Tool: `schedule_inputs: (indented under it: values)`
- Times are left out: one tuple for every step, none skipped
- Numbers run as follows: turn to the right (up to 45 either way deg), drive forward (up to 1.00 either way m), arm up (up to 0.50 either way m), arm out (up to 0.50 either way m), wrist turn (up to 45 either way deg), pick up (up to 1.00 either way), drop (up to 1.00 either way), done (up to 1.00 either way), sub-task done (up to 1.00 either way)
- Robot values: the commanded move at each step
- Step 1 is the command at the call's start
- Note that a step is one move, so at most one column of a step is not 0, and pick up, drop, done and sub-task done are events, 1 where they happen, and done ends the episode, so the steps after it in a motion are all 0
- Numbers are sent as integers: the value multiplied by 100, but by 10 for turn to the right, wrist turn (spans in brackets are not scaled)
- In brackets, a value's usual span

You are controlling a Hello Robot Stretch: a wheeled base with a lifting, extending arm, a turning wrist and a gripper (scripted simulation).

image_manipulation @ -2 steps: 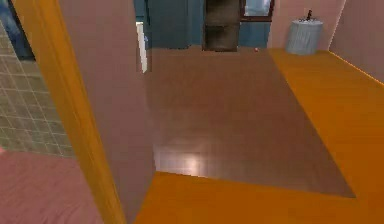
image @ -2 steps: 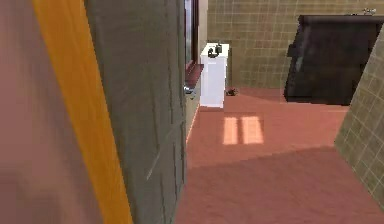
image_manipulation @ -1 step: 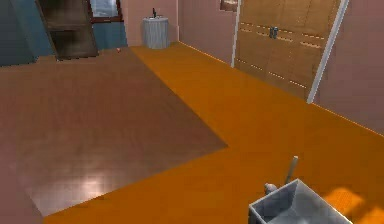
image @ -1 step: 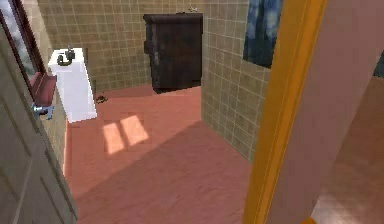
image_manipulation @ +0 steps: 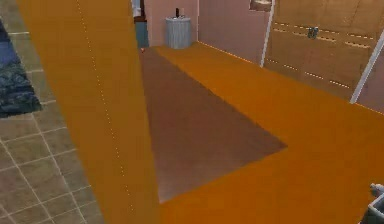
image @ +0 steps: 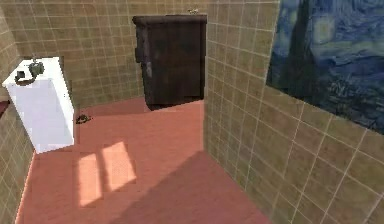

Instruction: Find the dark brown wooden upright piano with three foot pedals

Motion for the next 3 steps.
schedule_inputs:
  values:
    - [-150,0,0,0,0,0,0,0,0]
    - [0,100,0,0,0,0,0,0,0]
    - [0,85,0,0,0,0,0,0,0]
